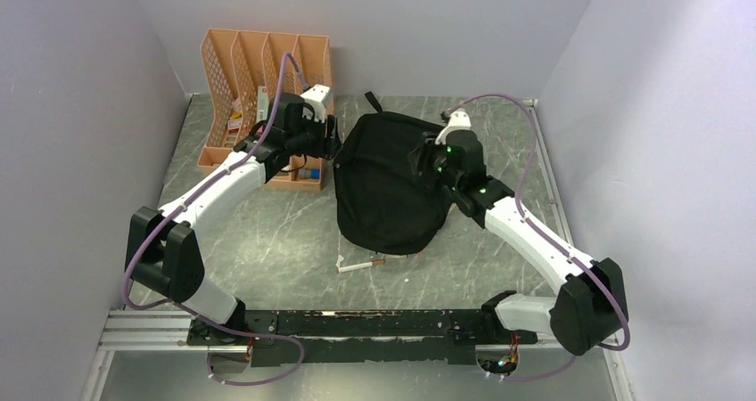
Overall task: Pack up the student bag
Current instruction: Zip the student bag at the center of the board, then unzip the student bag at the center of the board.
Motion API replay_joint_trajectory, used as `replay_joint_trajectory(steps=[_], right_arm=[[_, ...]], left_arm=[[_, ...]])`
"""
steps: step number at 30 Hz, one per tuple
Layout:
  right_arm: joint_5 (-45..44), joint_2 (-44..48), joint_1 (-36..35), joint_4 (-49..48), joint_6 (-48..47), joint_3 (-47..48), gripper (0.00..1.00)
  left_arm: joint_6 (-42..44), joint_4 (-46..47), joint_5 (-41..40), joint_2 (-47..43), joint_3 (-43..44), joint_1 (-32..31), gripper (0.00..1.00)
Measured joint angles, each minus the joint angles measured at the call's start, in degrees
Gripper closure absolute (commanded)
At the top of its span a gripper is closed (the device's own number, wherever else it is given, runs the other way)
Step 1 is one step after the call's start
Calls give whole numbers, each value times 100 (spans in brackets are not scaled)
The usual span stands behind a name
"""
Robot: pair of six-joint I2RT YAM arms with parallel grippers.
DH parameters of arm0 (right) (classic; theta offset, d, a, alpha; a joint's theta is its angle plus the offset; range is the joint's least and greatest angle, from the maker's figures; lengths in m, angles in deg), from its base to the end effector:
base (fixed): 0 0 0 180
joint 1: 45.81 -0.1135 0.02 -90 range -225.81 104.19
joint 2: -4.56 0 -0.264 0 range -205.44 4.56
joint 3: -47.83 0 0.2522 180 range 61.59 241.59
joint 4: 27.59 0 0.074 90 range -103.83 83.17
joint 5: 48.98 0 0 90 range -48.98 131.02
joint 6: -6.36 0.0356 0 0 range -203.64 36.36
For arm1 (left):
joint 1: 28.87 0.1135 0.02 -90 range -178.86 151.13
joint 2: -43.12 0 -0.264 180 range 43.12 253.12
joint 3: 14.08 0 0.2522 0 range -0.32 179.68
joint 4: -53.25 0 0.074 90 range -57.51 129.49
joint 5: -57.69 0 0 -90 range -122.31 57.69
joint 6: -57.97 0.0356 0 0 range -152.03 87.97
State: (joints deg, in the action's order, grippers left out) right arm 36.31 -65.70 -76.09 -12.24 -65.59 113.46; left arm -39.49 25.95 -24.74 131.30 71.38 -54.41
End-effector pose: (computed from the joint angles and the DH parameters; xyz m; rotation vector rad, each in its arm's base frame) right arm 0.2477 0.1412 0.3042 -0.1517 1.9429 0.4855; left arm 0.3211 -0.1586 0.3107 0.4141 2.0862 -0.4832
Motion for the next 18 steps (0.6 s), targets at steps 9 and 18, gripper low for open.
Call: replay_joint_trajectory(steps=[9,18], right_arm=[[-232,-400,890,675,1115,-22,55],[-332,-647,1215,776,1593,-267,55]], left_arm=[[-396,245,160,4,-254,-2,39],[-466,516,299,96,-439,-262,40]])
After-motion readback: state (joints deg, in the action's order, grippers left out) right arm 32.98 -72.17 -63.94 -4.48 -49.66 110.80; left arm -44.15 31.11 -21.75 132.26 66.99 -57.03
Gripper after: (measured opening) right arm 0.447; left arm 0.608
